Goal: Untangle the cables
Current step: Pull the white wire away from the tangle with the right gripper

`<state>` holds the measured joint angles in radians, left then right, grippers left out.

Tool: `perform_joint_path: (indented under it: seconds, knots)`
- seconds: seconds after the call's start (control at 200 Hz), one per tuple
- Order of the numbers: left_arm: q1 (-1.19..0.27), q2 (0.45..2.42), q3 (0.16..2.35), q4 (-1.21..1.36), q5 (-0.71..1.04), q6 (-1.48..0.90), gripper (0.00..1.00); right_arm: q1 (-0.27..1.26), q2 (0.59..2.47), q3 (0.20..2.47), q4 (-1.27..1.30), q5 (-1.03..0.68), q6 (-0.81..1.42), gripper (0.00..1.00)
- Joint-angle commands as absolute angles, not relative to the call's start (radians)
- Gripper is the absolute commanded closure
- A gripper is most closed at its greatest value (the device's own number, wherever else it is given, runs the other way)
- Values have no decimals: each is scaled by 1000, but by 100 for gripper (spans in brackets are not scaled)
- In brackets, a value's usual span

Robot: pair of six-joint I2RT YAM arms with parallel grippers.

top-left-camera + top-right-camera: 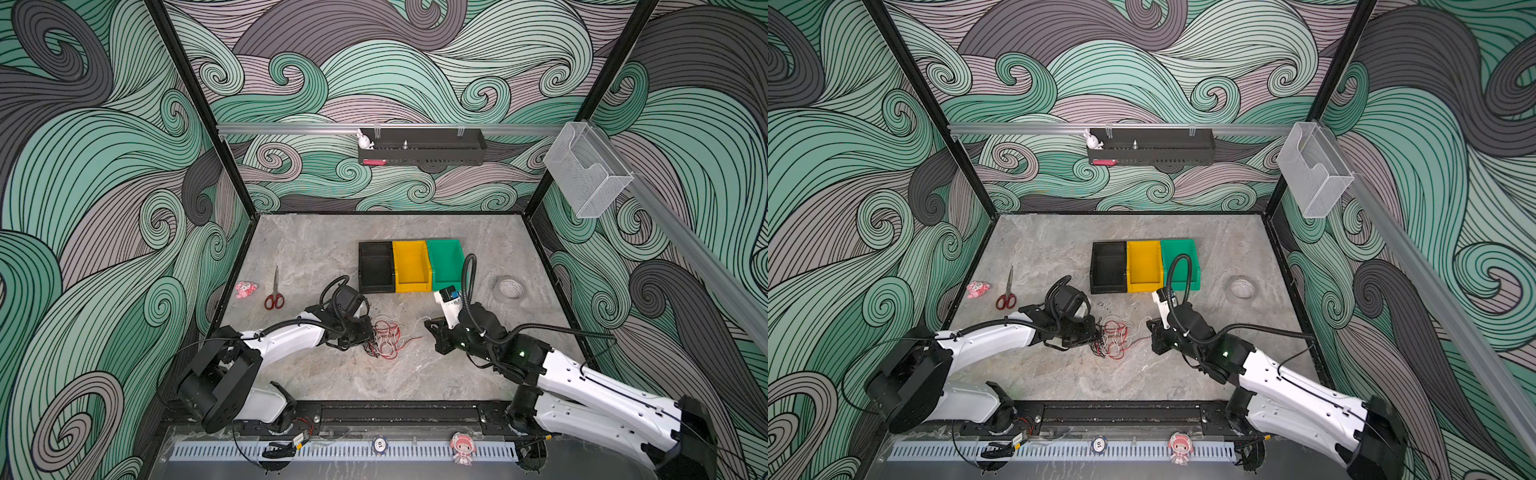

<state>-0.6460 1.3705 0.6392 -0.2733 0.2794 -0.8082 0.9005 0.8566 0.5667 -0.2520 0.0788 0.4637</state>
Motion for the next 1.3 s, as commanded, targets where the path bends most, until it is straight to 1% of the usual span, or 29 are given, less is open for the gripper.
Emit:
perform_joint_path:
  seconds: [0.0,0.245,0.55,0.786,1.116,1.226,1.296]
  knots:
    - [-637,1333,641,-335,225,-799,88,835,825,533,-322,111,488,100]
    - [-626,1286,618,-344,218,-811,89,705,795,500,-420,155,517,100]
    - [-594,1222,598,-393,197,-801,91,586,756,446,-429,140,548,100]
    - [-550,1165,572,-432,188,-790,92,536,751,434,-426,110,547,100]
    - [-465,1072,544,-495,203,-755,92,520,761,433,-423,95,543,100]
    - [-453,1067,528,-490,228,-750,89,520,756,433,-403,61,546,100]
    - [-450,1069,533,-492,248,-747,79,520,749,429,-376,26,550,100]
